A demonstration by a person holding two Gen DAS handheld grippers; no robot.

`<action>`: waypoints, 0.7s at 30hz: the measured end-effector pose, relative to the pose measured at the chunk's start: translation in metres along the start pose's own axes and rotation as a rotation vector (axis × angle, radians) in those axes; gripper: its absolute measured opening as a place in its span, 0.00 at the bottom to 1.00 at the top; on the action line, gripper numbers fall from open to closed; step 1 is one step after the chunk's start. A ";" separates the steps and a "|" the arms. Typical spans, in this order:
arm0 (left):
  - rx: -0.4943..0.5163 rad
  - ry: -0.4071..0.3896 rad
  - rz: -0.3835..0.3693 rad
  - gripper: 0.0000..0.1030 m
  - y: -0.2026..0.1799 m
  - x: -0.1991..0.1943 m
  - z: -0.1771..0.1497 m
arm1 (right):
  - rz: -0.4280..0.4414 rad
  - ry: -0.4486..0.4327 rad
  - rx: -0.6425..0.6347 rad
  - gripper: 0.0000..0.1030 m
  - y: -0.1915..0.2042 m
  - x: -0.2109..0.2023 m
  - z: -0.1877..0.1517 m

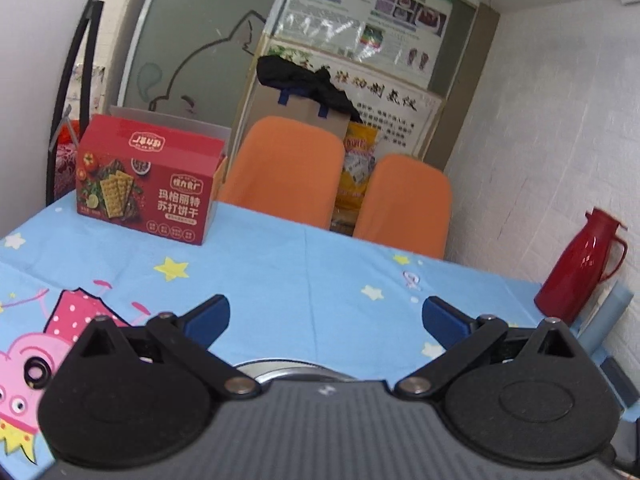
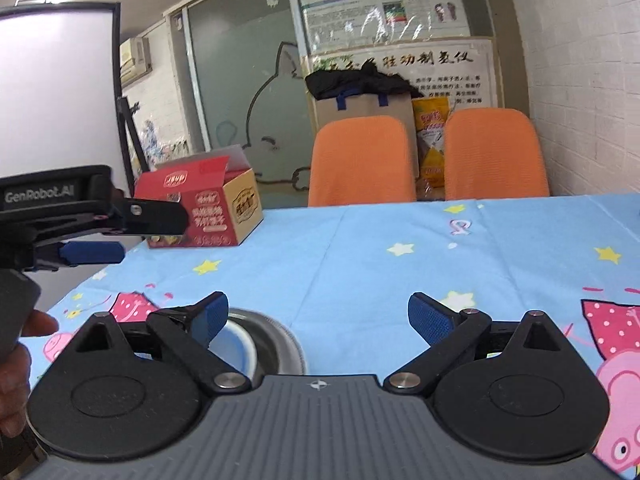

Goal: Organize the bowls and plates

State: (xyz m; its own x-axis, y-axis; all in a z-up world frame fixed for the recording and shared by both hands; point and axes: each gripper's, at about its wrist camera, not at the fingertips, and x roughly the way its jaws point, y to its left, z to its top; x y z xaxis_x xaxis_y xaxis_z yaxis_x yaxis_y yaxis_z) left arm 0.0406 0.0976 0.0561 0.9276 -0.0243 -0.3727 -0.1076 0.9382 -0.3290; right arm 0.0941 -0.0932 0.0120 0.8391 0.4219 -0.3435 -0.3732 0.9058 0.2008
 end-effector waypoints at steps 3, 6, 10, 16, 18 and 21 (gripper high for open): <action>-0.055 0.000 0.016 0.99 -0.010 -0.006 -0.013 | -0.012 0.018 0.068 1.00 -0.015 -0.009 -0.001; -0.019 0.010 0.031 0.99 -0.023 -0.014 -0.027 | -0.043 -0.008 0.080 1.00 -0.019 -0.030 -0.007; 0.022 -0.024 0.051 0.99 -0.038 -0.035 -0.046 | -0.070 0.001 0.125 1.00 -0.022 -0.048 -0.021; 0.067 -0.017 0.051 0.99 -0.051 -0.059 -0.074 | -0.116 0.046 0.154 1.00 -0.024 -0.063 -0.039; 0.092 0.006 0.054 0.99 -0.053 -0.064 -0.082 | -0.157 0.076 0.158 1.00 -0.023 -0.068 -0.044; 0.116 0.010 0.074 0.99 -0.053 -0.073 -0.097 | -0.215 0.097 0.176 1.00 -0.022 -0.077 -0.055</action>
State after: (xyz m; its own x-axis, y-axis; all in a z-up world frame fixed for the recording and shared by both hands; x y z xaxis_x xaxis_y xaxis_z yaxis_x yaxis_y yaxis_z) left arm -0.0561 0.0160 0.0164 0.9150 0.0434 -0.4011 -0.1328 0.9712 -0.1978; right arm 0.0157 -0.1431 -0.0161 0.8466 0.2307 -0.4797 -0.1097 0.9575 0.2668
